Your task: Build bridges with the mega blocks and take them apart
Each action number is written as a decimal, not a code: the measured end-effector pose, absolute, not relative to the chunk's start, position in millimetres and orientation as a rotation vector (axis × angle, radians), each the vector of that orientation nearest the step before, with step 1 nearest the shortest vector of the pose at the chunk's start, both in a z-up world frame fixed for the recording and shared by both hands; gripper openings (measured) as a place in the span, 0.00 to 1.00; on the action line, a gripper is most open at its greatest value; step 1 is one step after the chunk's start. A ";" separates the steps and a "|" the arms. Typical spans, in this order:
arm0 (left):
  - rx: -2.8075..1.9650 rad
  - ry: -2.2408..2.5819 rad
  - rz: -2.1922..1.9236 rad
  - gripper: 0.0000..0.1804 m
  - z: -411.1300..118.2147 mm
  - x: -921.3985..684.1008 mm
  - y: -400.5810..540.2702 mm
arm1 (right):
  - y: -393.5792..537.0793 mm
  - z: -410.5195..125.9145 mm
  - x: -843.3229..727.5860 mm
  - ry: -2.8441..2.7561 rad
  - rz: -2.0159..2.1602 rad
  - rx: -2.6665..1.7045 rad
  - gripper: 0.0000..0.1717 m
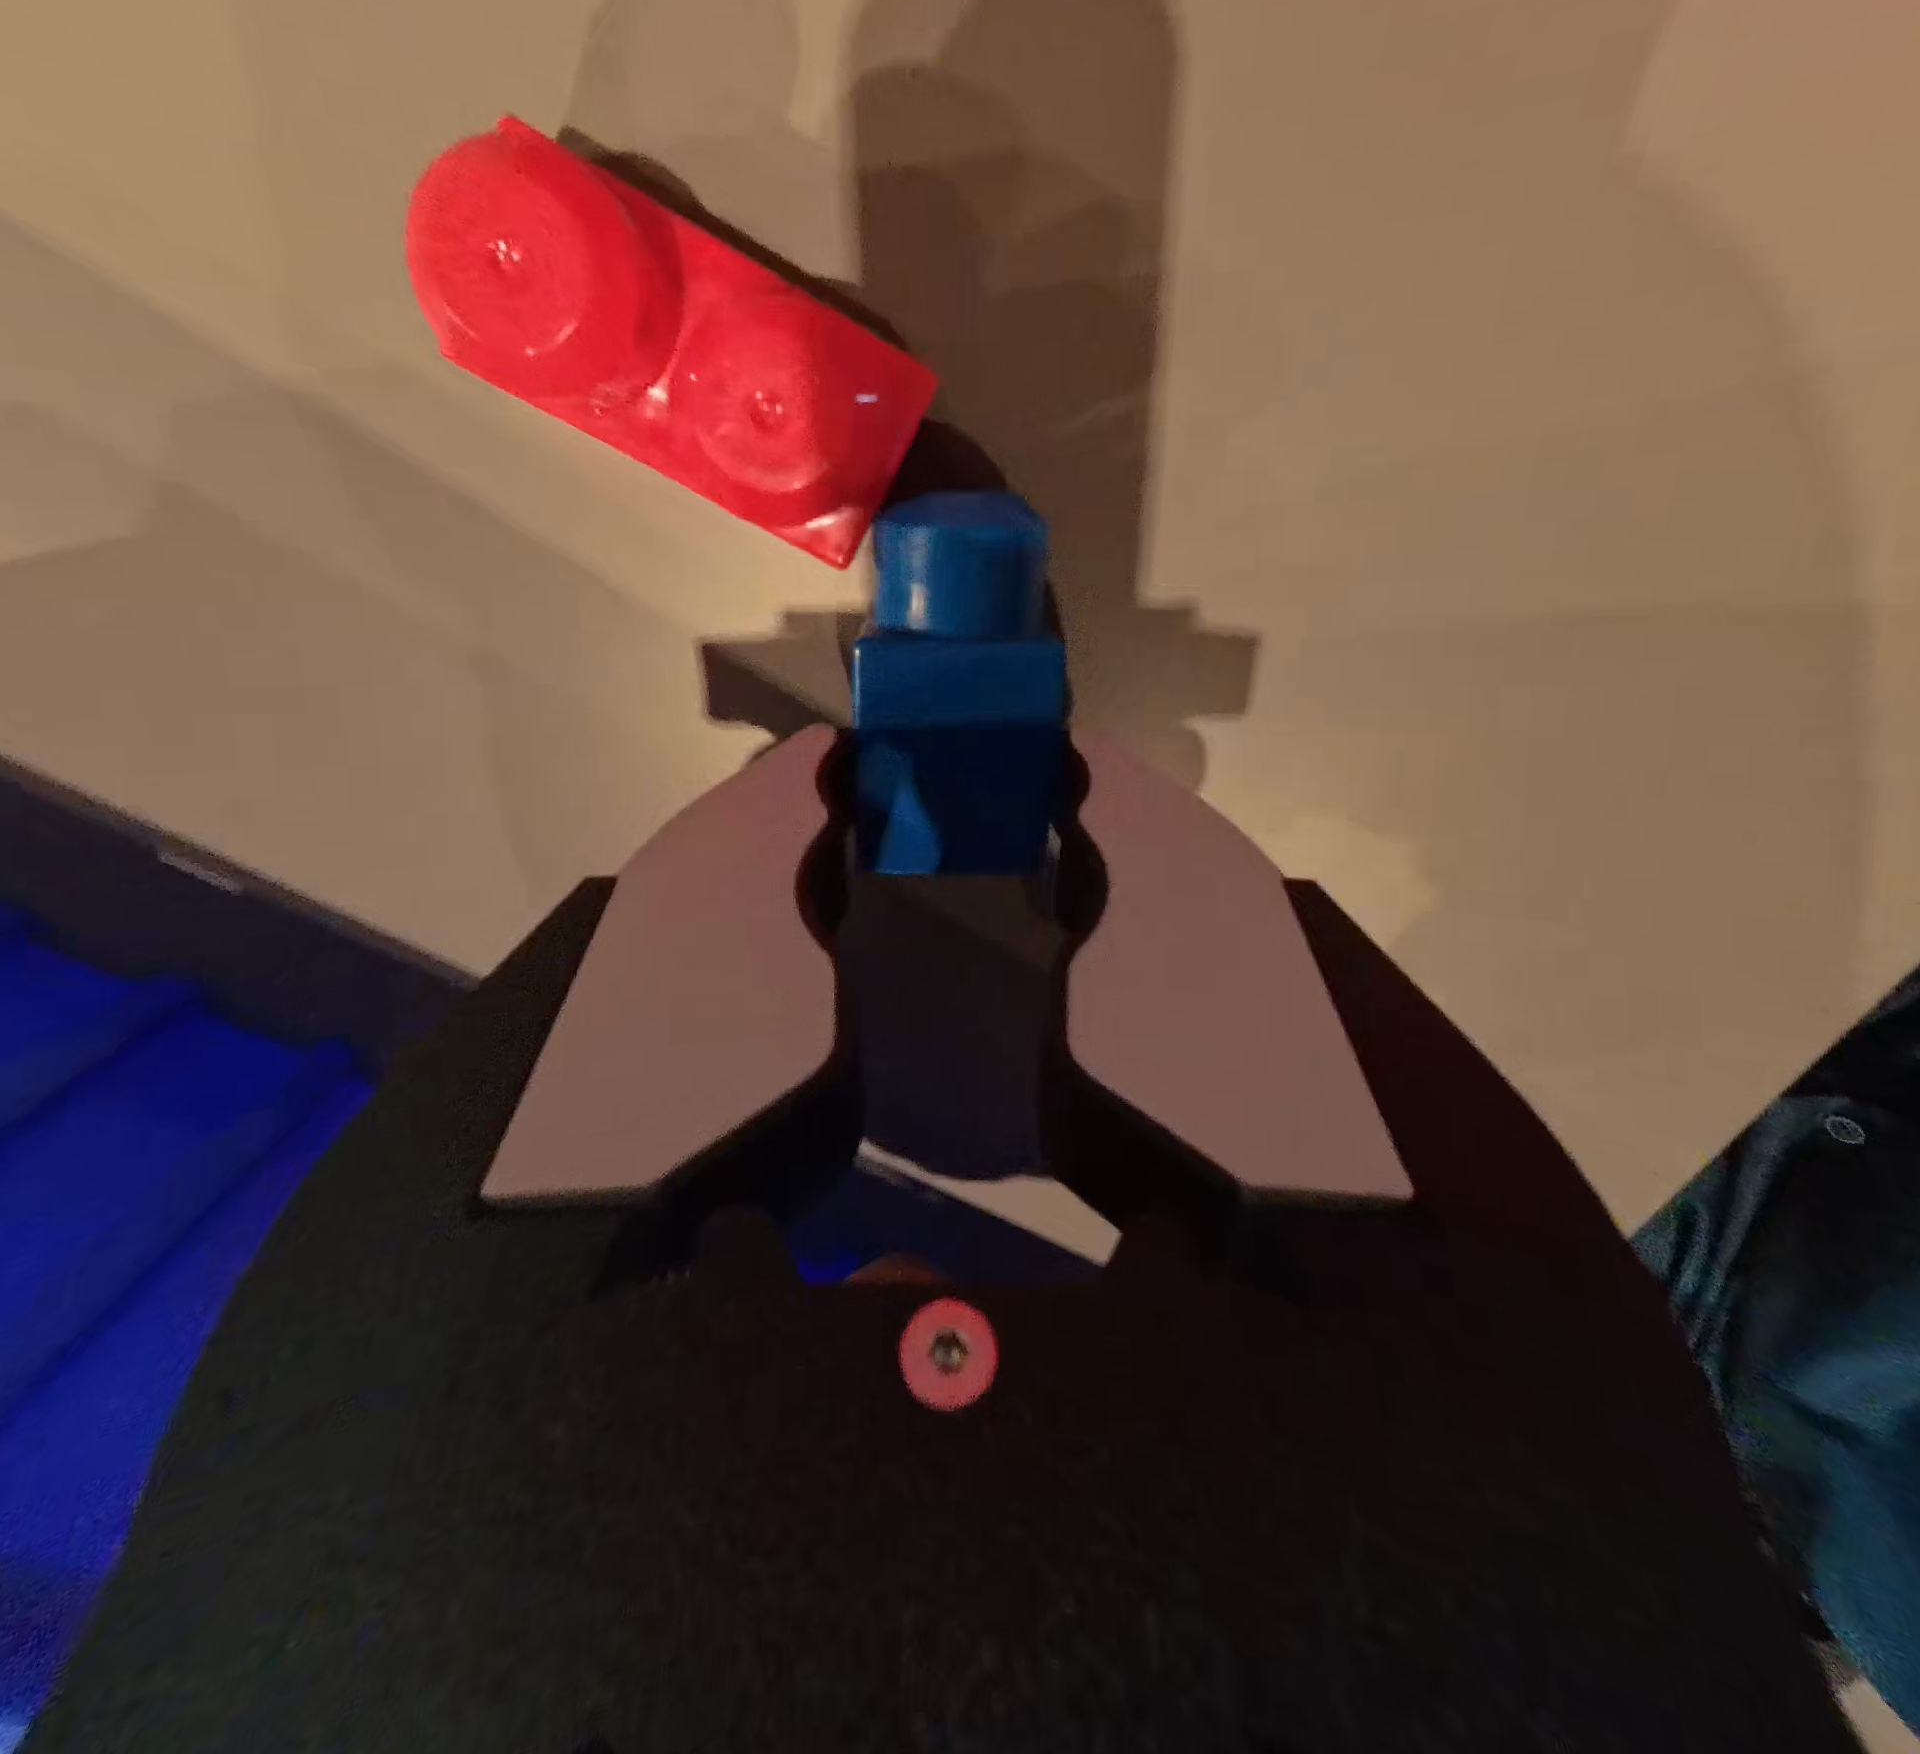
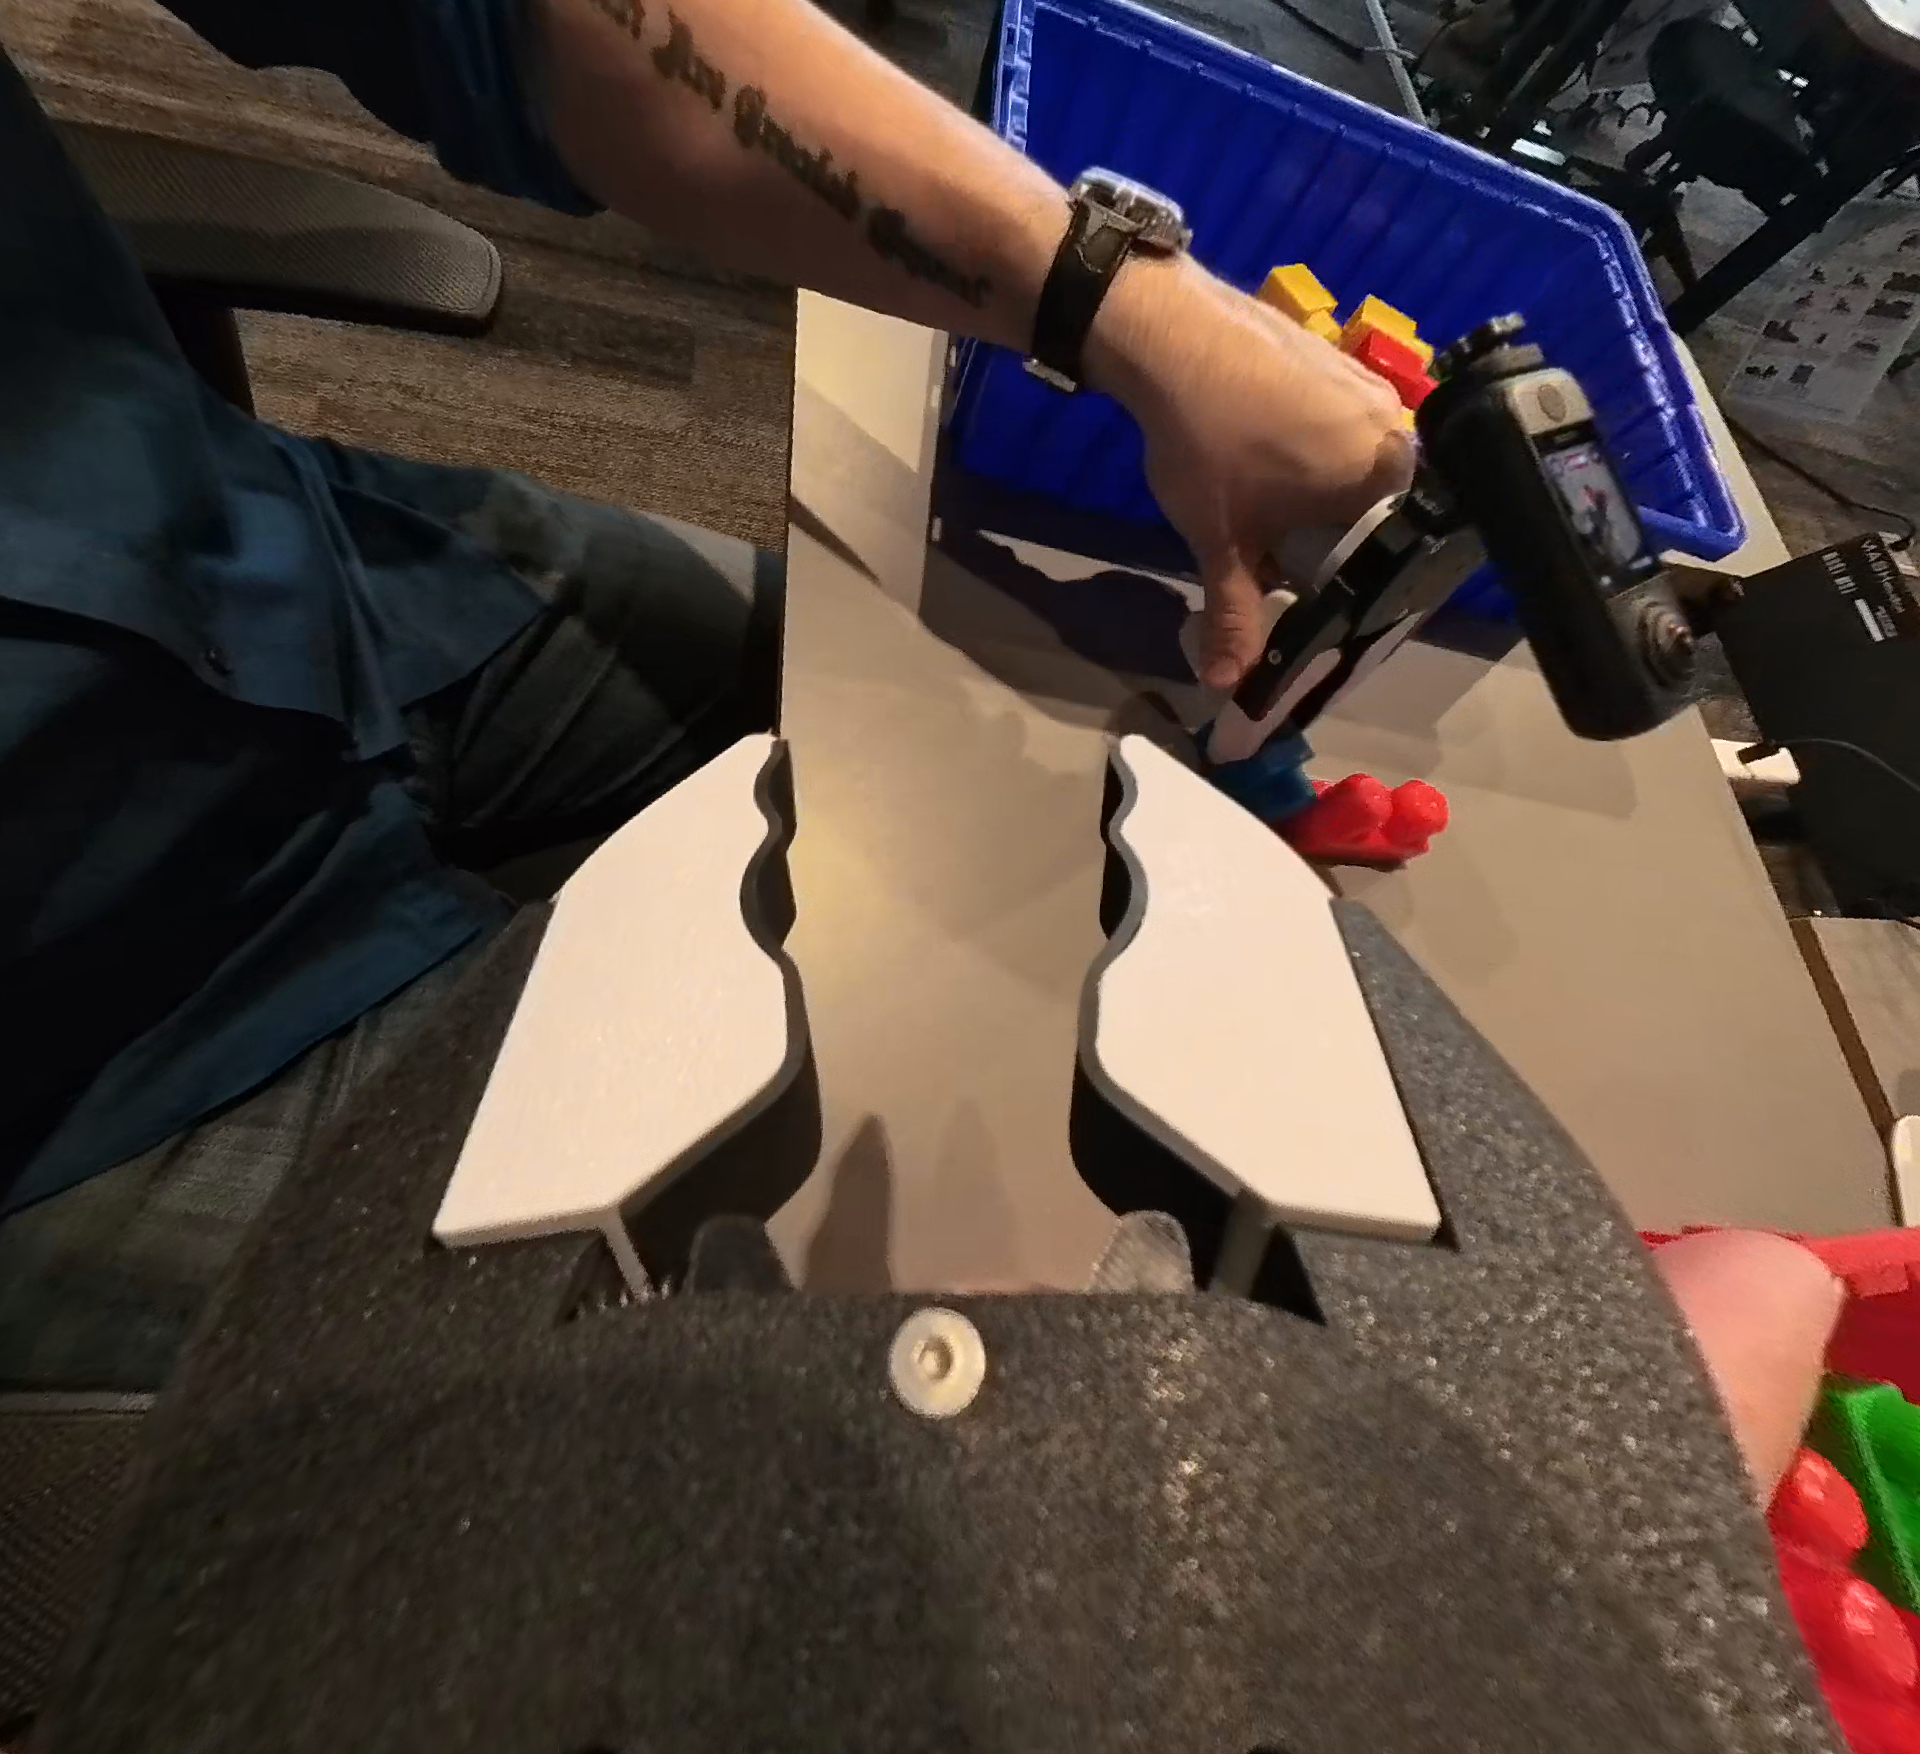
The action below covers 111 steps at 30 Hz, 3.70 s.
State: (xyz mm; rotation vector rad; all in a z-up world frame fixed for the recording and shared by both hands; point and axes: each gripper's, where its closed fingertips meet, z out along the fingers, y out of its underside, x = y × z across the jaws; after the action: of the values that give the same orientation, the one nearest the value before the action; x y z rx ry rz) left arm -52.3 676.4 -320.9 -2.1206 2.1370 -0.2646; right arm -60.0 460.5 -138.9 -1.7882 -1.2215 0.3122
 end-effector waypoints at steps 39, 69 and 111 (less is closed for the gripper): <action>-2.482 1.350 -0.361 0.43 -259.6 -205.2 814.5 | 463.5 -150.1 -74.6 -1.277 0.333 -1.802 0.33; -2.663 1.281 -0.342 0.19 -327.0 14.9 717.2 | 445.2 -154.2 -71.8 -1.301 0.325 -1.818 0.33; -1.479 2.412 0.029 0.19 -269.9 -121.4 957.2 | 475.0 -211.1 -75.6 -1.358 0.467 -1.933 0.33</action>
State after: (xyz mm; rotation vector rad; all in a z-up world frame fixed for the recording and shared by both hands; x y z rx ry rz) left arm -121.4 957.2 -269.9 -1.4792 2.4120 0.0290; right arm -75.6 475.0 -211.1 -1.9329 -1.3579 0.4669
